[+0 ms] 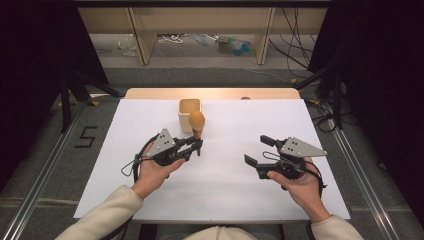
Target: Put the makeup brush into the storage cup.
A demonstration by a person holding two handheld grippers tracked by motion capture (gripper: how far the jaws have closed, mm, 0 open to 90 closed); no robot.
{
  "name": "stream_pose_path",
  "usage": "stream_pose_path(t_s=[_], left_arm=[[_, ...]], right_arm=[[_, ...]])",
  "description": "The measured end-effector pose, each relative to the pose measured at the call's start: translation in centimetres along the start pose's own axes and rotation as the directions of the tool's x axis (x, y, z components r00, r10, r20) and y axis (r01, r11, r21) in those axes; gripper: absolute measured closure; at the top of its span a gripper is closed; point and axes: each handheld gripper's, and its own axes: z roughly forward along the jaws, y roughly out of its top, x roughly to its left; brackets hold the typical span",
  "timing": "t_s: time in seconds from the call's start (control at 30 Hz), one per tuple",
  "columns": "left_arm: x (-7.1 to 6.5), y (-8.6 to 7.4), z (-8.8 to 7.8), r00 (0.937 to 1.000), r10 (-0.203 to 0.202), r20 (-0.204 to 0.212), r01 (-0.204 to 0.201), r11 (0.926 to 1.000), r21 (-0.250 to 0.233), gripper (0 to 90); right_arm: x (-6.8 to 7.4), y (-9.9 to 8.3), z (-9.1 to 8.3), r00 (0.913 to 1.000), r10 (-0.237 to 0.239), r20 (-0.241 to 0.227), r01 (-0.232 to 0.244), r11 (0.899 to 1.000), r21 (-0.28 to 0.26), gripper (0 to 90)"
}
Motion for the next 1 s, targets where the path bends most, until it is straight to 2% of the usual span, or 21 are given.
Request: stream_pose_path(t_s=[0.13, 0.17, 0.23, 0.37, 0.43, 0.5, 0.7, 0.73, 0.77, 0.8, 0.83, 0.9, 1.0], left_arm=[[0.2, 0.1, 0.0, 1.0000, -0.001, -0.007, 0.001, 1.0000, -0.002, 74.3], [0.3, 0.1, 0.0, 0.9999, -0.003, -0.010, 0.003, 1.0000, -0.001, 74.3], [0.5, 0.1, -0.1, 0.9999, -0.006, -0.015, 0.006, 1.0000, -0.003, 74.3], [0.7, 0.2, -0.2, 0.9997, -0.006, -0.022, 0.005, 1.0000, -0.007, 74.4], [0.9, 0.3, -0.2, 0.9997, -0.001, -0.026, 0.000, 1.0000, -0.007, 74.3], [0.9, 0.3, -0.3, 0.9995, -0.006, -0.030, 0.005, 0.9999, -0.008, 74.3], [1.3, 0.4, -0.4, 0.9991, -0.005, -0.043, 0.004, 0.9999, -0.011, 74.3], [1.4, 0.4, -0.4, 0.9990, -0.007, -0.044, 0.007, 0.9999, -0.012, 74.3], [1.4, 0.4, -0.4, 0.9989, -0.006, -0.046, 0.006, 0.9999, -0.013, 74.3], [1.5, 0.4, -0.4, 0.9988, -0.008, -0.048, 0.007, 0.9999, -0.013, 74.3], [1.5, 0.4, -0.4, 0.9986, -0.011, -0.051, 0.011, 0.9999, -0.014, 74.3], [1.6, 0.5, -0.4, 0.9987, -0.004, -0.050, 0.004, 0.9999, -0.014, 74.3], [1.7, 0.5, -0.5, 0.9983, -0.014, -0.057, 0.013, 0.9998, -0.016, 74.4]], right_arm=[[0.0, -0.2, -0.5, 1.0000, 0.003, 0.009, -0.003, 1.000, -0.018, 16.0], [0.1, -0.3, -0.8, 0.9996, 0.030, 0.003, -0.030, 1.000, 0.003, 16.0], [0.0, -0.5, -0.9, 0.9999, 0.013, 0.010, -0.012, 0.999, -0.032, 16.0], [0.1, -0.6, -1.6, 0.9996, 0.017, 0.021, -0.017, 1.000, -0.016, 16.0], [0.2, -0.7, -1.7, 0.9995, 0.016, 0.029, -0.014, 0.999, -0.036, 16.0], [0.4, -0.8, -2.0, 0.9992, 0.036, 0.019, -0.036, 0.999, -0.011, 16.0], [0.8, -1.1, -2.5, 0.9983, 0.052, 0.024, -0.051, 0.998, -0.039, 15.9], [0.8, -1.1, -2.6, 0.9984, 0.048, 0.029, -0.047, 0.998, -0.030, 15.9], [0.8, -1.1, -2.7, 0.9990, 0.028, 0.035, -0.026, 0.999, -0.043, 15.9], [0.9, -1.2, -2.6, 0.9991, 0.028, 0.032, -0.026, 0.998, -0.056, 15.9], [0.9, -1.2, -2.8, 0.9992, 0.021, 0.035, -0.019, 0.999, -0.044, 15.9], [1.1, -1.3, -2.8, 0.9986, 0.027, 0.045, -0.024, 0.998, -0.054, 15.9], [1.4, -1.5, -2.9, 0.9989, 0.038, 0.027, -0.037, 0.999, -0.030, 16.0]])
